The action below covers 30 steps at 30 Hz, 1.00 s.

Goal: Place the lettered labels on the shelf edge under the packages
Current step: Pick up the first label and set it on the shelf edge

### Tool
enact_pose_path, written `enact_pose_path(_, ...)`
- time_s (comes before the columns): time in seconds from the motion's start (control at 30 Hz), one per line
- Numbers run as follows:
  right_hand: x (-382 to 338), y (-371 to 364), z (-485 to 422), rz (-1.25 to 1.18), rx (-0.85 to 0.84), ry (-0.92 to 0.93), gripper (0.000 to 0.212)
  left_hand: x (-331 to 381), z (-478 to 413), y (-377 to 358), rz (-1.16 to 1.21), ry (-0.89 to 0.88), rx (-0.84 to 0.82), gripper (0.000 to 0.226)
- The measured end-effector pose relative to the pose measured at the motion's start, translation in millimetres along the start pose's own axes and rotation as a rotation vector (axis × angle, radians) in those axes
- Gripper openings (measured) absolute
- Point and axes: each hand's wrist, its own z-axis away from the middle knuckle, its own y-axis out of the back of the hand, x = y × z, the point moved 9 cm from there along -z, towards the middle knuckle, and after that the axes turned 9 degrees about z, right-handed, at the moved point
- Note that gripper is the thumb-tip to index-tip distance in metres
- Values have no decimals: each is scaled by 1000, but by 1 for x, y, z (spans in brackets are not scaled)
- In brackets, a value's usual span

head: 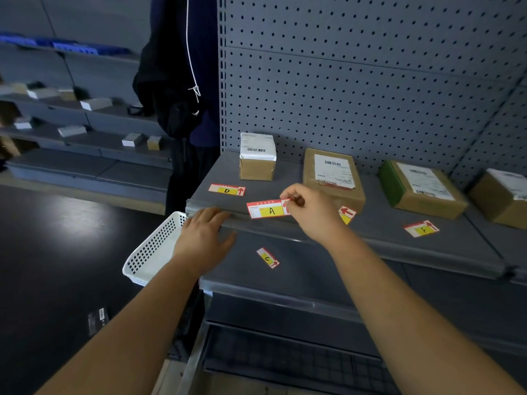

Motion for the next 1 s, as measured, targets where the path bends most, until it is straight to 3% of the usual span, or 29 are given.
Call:
enact_pose_path(0.4,-8,-14,-16,52,-7,-34,14,-2,-19,-1,-19,-88,69,44)
enact_pose_path(1.0,-47,-48,-32,271,-48,196,21,-6,-15,2,46,-75,46,41)
